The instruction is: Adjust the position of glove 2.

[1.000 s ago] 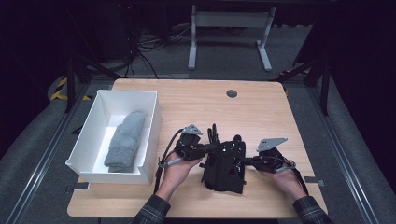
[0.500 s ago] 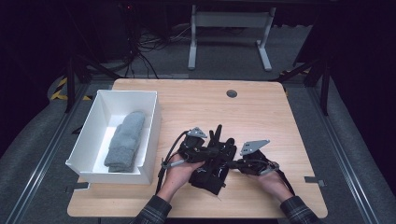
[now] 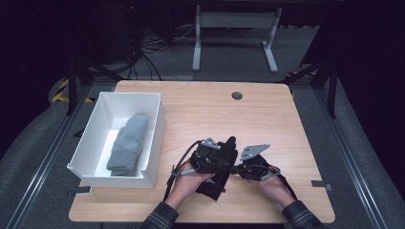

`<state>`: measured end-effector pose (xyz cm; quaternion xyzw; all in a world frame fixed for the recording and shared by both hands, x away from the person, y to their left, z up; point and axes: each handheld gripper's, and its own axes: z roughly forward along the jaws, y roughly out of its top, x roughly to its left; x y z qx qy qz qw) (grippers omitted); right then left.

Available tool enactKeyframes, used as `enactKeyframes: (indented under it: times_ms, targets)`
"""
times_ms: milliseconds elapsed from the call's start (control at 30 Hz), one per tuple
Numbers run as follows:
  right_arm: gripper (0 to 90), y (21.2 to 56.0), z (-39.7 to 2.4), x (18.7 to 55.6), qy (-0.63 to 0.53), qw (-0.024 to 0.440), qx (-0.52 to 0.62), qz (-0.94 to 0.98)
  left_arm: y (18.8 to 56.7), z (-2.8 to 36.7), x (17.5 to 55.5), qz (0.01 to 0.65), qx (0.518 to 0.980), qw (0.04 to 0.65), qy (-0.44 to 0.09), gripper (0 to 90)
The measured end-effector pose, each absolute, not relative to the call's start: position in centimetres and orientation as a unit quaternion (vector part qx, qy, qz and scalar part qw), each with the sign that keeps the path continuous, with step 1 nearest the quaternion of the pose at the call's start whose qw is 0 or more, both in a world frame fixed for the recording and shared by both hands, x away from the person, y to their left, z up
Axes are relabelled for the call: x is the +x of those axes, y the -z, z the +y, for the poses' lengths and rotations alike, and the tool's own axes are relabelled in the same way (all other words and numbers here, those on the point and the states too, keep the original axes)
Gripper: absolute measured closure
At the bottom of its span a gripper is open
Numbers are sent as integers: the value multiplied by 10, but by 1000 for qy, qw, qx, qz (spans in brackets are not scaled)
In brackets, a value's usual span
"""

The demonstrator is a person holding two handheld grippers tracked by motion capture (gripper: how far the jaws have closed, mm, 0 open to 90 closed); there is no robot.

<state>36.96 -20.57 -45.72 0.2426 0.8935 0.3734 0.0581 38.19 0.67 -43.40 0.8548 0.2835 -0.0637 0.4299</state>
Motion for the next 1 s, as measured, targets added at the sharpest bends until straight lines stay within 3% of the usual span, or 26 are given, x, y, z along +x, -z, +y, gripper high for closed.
enactKeyframes:
  times_ms: [67, 200, 300, 433, 467, 500, 600, 1000]
  targets:
    - [900, 455, -211, 370, -370, 63, 247, 893, 432, 6, 380, 280, 855, 433, 62, 757]
    - [891, 452, -225, 371, -368, 78, 261, 889, 432, 6, 378, 277, 858, 428, 61, 824]
    - [827, 448, -244, 373, -370, 94, 283, 880, 435, 0, 375, 269, 865, 418, 69, 884]
    - [590, 450, -264, 379, -366, 111, 314, 869, 445, -12, 367, 258, 886, 379, 68, 900]
    - [590, 450, -264, 379, -366, 111, 314, 869, 445, -12, 367, 258, 886, 379, 68, 900]
    - [510, 453, -267, 380, -363, 117, 319, 868, 448, -13, 366, 259, 891, 368, 62, 900]
    - [420, 457, -269, 383, -352, 130, 328, 867, 450, -11, 362, 256, 899, 350, 55, 900]
    - [280, 465, -272, 386, -359, 156, 326, 861, 442, 13, 354, 245, 920, 304, 17, 900]
